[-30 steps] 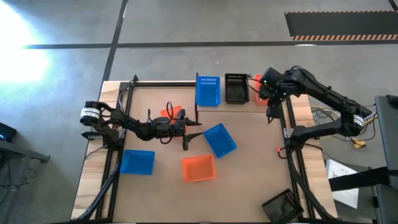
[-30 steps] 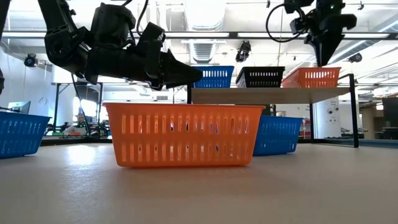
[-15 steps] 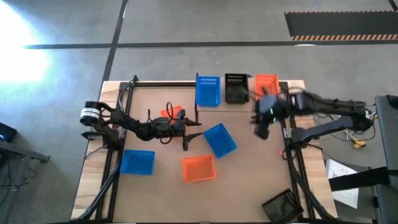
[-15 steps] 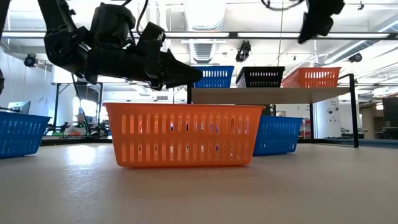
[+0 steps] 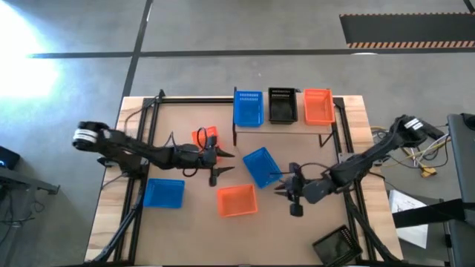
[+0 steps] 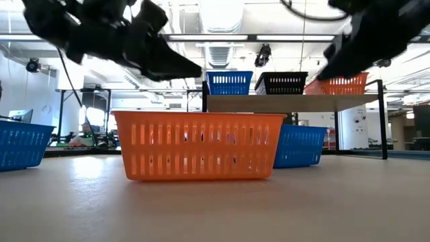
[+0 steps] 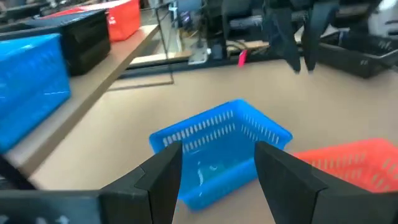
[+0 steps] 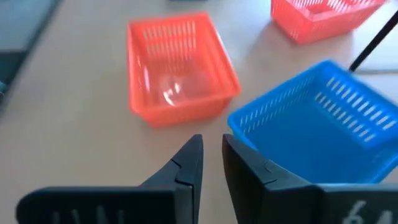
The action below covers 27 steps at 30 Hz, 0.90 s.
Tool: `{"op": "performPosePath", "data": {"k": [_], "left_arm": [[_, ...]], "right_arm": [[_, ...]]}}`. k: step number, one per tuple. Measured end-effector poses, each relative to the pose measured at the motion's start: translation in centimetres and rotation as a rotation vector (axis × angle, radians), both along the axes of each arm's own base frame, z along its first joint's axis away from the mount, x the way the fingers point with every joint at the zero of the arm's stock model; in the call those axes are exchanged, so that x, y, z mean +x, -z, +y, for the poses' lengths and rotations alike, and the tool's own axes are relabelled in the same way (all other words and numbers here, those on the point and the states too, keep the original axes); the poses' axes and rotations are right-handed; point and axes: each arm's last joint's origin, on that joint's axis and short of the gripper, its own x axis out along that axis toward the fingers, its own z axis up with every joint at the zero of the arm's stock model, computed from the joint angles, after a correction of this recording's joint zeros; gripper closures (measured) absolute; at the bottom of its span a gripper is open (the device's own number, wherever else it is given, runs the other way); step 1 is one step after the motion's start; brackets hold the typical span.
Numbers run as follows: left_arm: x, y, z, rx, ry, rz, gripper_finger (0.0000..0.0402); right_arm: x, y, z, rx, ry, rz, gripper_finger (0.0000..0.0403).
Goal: Stack baskets on shelf by color
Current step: Stack the right blue bin on top of the blue bin on the shelf
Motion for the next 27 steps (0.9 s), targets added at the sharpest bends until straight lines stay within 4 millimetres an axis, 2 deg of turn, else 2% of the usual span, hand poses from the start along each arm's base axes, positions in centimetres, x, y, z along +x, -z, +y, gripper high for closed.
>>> {"op": "performPosePath", "data": {"k": [3,9,13,17,21,27], "left_arm": [[-0.9,-0.6,-0.5,0.024,-0.067,0.042,0.0217],[-0.9,-0.8,-0.5,-0.012,-0.144,-0.003,0.0217],[-0.3,0.3,-0.5,-0.014,-0.16,-0.02,0.0217],[0.5,1.5,-0.6,-0.008,-0.16,0.013,0.0217],[0.9,2.6,-0.6,-0.001,-0.16,0.059,0.0217],[1.2,3.2,-0.7,0.003,-0.16,0.078,0.0217]], "right_arm": [[0.6,1.3,-0.4,-0.077,0.003,0.089,0.0332],[2.6,0.0,-1.9,-0.191,-0.051,0.254,0.0278],[4.2,-0.5,-2.8,-0.226,-0.148,0.317,0.0236],[5.8,0.1,-3.5,-0.305,-0.213,0.396,0.0214],[7.1,1.1,-3.8,-0.336,-0.271,0.51,0.0228],[9.0,2.7,-3.8,-0.348,-0.276,0.649,0.03]]}}
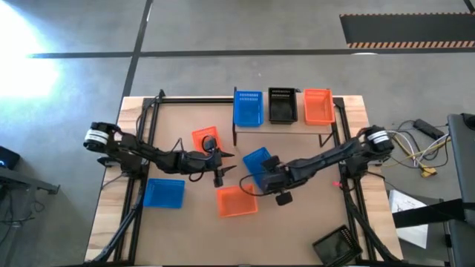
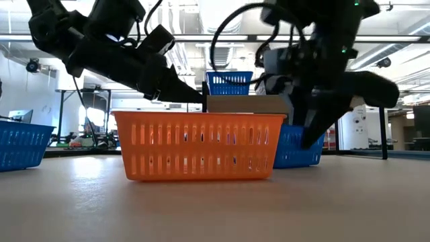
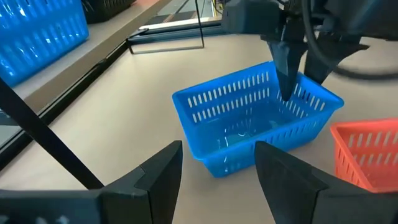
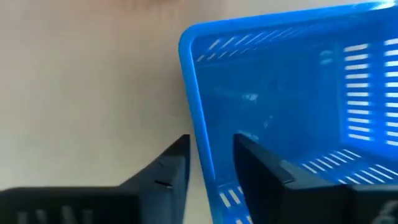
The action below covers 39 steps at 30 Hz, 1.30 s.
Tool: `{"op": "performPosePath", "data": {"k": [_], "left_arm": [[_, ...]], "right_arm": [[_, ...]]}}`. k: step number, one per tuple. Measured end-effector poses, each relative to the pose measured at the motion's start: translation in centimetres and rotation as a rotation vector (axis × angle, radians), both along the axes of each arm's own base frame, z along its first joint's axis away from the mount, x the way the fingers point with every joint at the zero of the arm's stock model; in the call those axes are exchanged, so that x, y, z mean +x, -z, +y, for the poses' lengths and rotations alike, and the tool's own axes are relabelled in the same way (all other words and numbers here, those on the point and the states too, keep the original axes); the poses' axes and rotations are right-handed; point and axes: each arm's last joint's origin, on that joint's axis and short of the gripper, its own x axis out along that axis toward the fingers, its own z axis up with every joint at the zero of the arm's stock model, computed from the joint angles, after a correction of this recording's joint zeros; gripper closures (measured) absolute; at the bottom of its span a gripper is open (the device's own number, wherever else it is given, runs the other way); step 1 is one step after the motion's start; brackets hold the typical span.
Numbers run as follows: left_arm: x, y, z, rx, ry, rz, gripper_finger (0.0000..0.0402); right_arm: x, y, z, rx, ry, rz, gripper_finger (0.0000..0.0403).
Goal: Stack baskets on shelf by color
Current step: Stack the right blue bin on top of the blue bin on the shelf
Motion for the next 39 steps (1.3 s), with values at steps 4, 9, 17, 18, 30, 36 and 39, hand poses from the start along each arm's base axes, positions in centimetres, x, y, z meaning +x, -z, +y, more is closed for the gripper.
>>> {"op": "performPosePath", "data": {"k": [4,9,17,18,30,36,39], "left_arm": [[0.0,0.0,0.0,0.0,0.0,0.002,0.0217],[0.0,0.0,0.0,0.001,0.0,0.002,0.0217],[-0.5,0.6,0.0,0.003,0.001,0.026,0.0217],[-0.7,0.8,0.1,0.003,0.001,0.032,0.0217],[-1.1,1.2,0.1,-0.004,-0.001,0.03,0.0217],[-1.1,1.2,0.1,-0.024,-0.007,0.026,0.0217],[-1.1,1.2,0.1,-0.028,-0.009,0.025,0.0217]], "right_arm": [[1.0,-0.4,0.3,-0.015,0.002,0.062,0.0366],[1.3,-2.8,0.6,0.014,0.043,0.096,0.0392],[0.1,-12.6,1.4,0.331,0.084,-0.185,0.0394],[0.0,-14.1,1.4,0.339,0.068,-0.254,0.0394],[1.0,-22.0,-9.5,-0.047,0.199,-0.671,0.0394],[3.3,-20.4,-15.9,-0.026,0.282,-0.57,0.0394],[4.1,-19.6,-17.2,-0.02,0.316,-0.446,0.0394]]}}
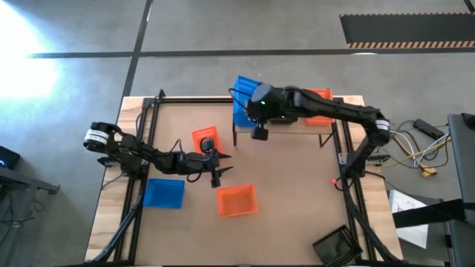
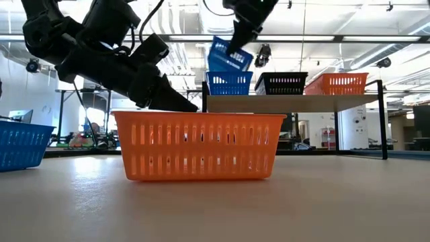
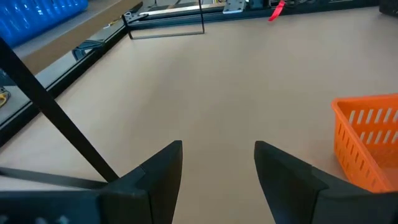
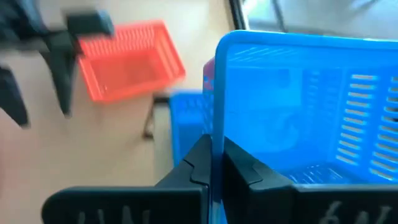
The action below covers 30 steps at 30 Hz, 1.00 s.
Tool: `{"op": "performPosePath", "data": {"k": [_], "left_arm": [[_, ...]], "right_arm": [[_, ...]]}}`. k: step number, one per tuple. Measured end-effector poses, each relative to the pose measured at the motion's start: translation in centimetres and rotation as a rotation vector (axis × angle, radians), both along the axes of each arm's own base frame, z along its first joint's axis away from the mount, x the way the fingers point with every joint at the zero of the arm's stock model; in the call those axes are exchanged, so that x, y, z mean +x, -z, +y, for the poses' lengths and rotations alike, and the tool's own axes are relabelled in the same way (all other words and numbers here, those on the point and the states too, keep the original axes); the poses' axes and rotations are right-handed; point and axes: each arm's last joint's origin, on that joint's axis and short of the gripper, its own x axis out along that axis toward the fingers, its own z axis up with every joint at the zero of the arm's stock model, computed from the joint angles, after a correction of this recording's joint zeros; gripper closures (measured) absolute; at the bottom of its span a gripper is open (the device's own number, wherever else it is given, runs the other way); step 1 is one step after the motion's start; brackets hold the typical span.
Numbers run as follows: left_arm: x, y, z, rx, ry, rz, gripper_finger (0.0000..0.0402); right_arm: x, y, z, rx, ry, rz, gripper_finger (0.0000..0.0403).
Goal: Stack baskets on shelf by color
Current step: Stack the right blue bin on top of the blue bin on the shelf
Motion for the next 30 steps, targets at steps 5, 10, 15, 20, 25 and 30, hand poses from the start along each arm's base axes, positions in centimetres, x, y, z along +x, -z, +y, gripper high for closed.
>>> {"op": "performPosePath", "data": {"k": [5,10,15,20,25,30], "left_arm": [[0.0,0.0,0.0,-0.016,-0.005,-0.004,0.0217],[0.0,0.0,0.0,-0.016,-0.005,-0.004,0.0217],[0.0,0.0,0.0,-0.018,-0.005,-0.005,0.0217],[0.0,0.0,0.0,-0.018,-0.005,-0.005,0.0217],[0.0,0.0,0.0,-0.018,-0.005,-0.004,0.0217],[0.0,0.0,0.0,-0.02,-0.006,-0.005,0.0217]], "right_arm": [[1.0,0.1,-0.4,0.056,0.022,0.153,0.0394],[2.3,1.0,-0.7,0.092,0.05,0.228,0.0394],[2.8,2.2,-1.1,0.086,0.061,0.315,0.0385],[2.8,1.9,-1.1,0.075,0.067,0.296,0.0332],[1.8,0.0,-0.9,0.037,0.061,0.235,0.0284],[0.1,-1.4,0.0,0.052,0.075,0.204,0.0274]]}}
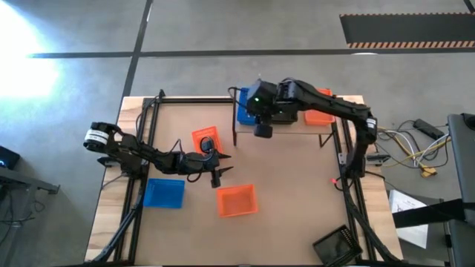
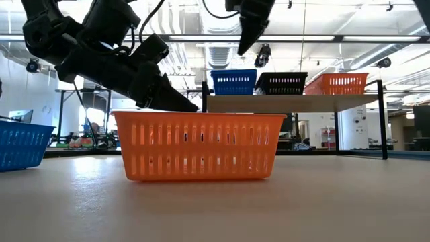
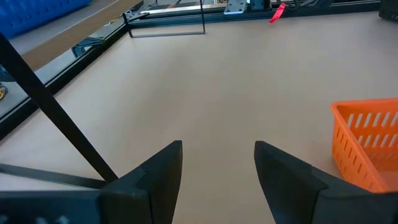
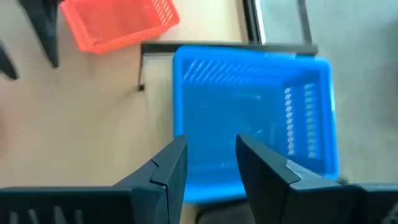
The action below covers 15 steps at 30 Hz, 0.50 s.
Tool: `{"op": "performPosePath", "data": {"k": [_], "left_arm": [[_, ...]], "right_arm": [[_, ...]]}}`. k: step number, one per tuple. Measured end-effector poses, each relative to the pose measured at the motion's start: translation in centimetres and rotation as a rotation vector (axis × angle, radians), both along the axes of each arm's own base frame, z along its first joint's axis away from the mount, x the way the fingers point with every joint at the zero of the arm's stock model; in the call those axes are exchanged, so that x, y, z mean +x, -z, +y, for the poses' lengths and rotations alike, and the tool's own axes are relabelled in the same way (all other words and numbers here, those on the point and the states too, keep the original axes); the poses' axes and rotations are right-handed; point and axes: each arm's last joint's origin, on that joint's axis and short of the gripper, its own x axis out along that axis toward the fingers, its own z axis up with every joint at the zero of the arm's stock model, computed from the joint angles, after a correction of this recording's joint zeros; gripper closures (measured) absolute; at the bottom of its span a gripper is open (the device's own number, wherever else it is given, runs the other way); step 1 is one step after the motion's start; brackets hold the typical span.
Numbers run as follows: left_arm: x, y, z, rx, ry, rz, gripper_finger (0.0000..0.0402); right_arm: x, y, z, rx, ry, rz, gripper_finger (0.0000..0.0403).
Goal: Stack baskets on shelf by color
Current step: Stack the right blue bin on top of the blue bin on the shelf, then stack the black bin on top of the black bins on the shelf
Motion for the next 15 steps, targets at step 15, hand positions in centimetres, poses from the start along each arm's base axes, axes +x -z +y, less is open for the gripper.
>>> {"op": "performPosePath", "data": {"k": [15], "left_arm": [[0.0,0.0,0.0,0.027,0.009,0.007,0.0217]], "right_arm": [[-7.6,8.4,17.6,0.384,0.108,-0.149,0.0315]]}}
